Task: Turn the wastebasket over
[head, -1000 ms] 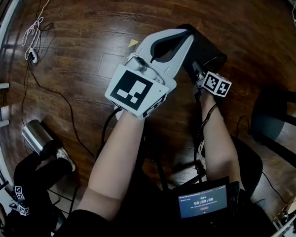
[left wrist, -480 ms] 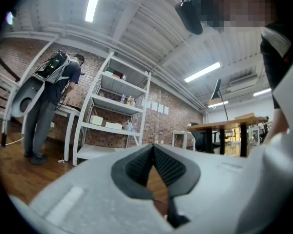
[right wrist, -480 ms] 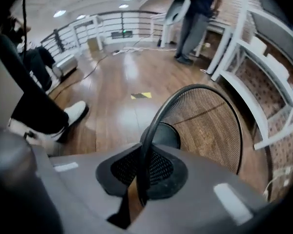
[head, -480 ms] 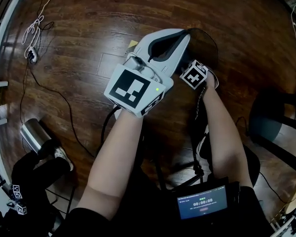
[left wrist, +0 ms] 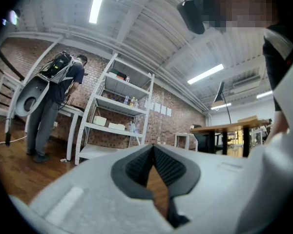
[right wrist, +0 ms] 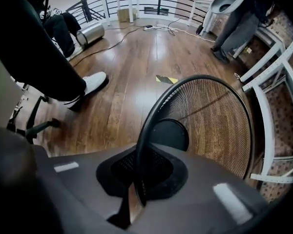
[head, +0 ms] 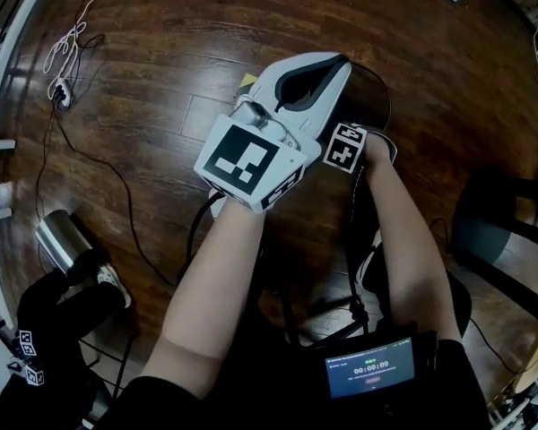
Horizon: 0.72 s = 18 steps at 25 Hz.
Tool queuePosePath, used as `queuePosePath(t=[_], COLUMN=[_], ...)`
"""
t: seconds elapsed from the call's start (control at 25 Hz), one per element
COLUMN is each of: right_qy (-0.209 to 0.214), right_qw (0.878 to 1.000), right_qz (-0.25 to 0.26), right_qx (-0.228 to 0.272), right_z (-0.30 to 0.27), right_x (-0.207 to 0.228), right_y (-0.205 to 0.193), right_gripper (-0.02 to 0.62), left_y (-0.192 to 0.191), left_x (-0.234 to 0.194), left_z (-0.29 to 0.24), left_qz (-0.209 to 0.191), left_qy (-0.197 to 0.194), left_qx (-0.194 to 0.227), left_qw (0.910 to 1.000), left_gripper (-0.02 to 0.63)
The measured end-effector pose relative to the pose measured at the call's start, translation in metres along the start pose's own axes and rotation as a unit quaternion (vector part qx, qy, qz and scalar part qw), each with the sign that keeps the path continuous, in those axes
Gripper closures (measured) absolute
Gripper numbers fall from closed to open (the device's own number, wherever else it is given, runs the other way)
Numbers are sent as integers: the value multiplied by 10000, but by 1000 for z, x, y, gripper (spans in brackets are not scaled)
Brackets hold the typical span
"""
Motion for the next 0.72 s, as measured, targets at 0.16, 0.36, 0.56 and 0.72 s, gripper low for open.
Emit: queuePosePath(t=[0.16, 0.36, 0.56, 0.72], right_qy=[-26, 176, 213, 48], right_qw=[10000, 9993, 9974, 9867], right_qz=[11, -158, -272, -1004], right_qx=[19, 306, 634, 1277], right_z=[1, 24, 73, 124], right_x=[-1, 6, 24, 36], right_y=[-1, -3, -5, -10], right_gripper=[580, 511, 498, 584], left_y=[-2, -7, -17, -30], left_x=[0, 1, 3, 5], left_z=[-2, -6, -11, -16], left_qz=[3, -17, -105, -73], left_qy=[9, -17, -51, 26], left_qx=[-52, -150, -391, -693], left_qw=[10000, 9999, 9992, 9976], left_gripper=[603, 603, 603, 601])
Point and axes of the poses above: the fingertips, and each gripper's own axes: z backward along the fingers, x to its right, y out of its top, the point moved 9 cm from there along z, backward along the fingers, and after that the axes turned 11 degrees about -y, right-handed, at the moved point
